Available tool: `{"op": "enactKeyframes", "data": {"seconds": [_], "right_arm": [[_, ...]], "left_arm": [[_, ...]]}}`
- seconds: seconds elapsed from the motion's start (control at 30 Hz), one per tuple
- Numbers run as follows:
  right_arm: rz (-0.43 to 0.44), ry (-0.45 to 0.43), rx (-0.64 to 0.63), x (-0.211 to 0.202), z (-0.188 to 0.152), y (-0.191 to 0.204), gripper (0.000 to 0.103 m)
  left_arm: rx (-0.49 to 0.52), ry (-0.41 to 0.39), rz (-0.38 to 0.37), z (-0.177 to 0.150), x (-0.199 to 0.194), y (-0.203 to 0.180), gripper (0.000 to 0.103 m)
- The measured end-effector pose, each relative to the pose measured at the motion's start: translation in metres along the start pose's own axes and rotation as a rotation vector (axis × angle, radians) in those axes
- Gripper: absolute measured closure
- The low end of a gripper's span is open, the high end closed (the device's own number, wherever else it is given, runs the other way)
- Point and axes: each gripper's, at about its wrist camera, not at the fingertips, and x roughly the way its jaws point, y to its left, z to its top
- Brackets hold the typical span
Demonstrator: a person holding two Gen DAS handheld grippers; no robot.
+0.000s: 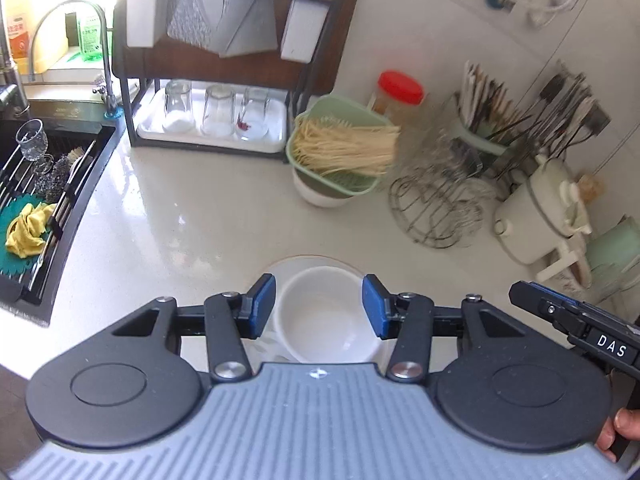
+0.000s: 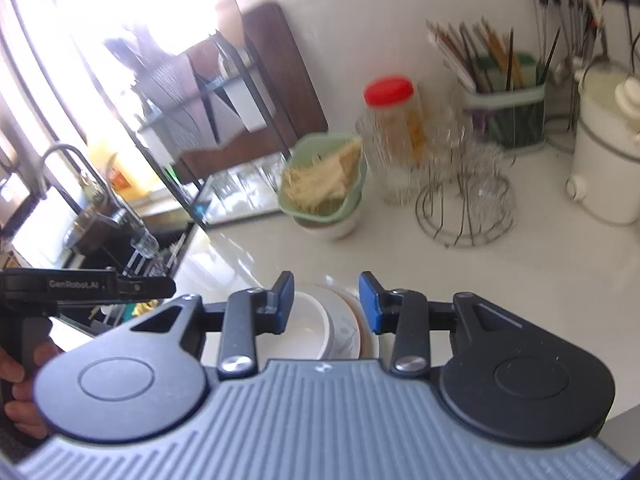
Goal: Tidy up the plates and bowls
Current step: 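Lower the bowl stack onto the white plates and open both tools, then pull both tools back away from the plate and bowl stack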
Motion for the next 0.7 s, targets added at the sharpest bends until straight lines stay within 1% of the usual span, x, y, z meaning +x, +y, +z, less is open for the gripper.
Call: {"op": "enactKeyframes", "data": {"seconds": [0.13, 0.27, 0.33, 0.47, 0.6, 0.7], "right_arm": [[-0.001, -0.067, -0.045, -0.033, -0.005, 0.006, 0.063], [-0.001, -0.104, -0.075, -0.058, -0.016, 0.006, 0.063], [0.001, -0.114, -0.075, -0.07, -0.022, 0.005, 0.063], [-0.012, -0.153, -0.074, -0.093, -0.036, 0.003, 0.063], [-0.001, -0.174, -0.066, -0.113, -0.051, 0.0, 0.063], [-0.007, -0.186, -0.068, -0.126, -0.063, -0.002, 0.063]], "left_arm": [[0.019, -0.041, 0.01, -0.019, -0.025, -0.017, 0.049], [0.016, -0.062, 0.009, -0.045, -0.045, -0.032, 0.049], [0.024, -0.071, 0.007, -0.058, -0.055, -0.039, 0.049], [0.052, -0.095, 0.04, -0.085, -0.075, -0.05, 0.049], [0.037, -0.127, 0.054, -0.108, -0.097, -0.055, 0.048], [0.031, -0.151, 0.045, -0.125, -0.111, -0.059, 0.047]]}}
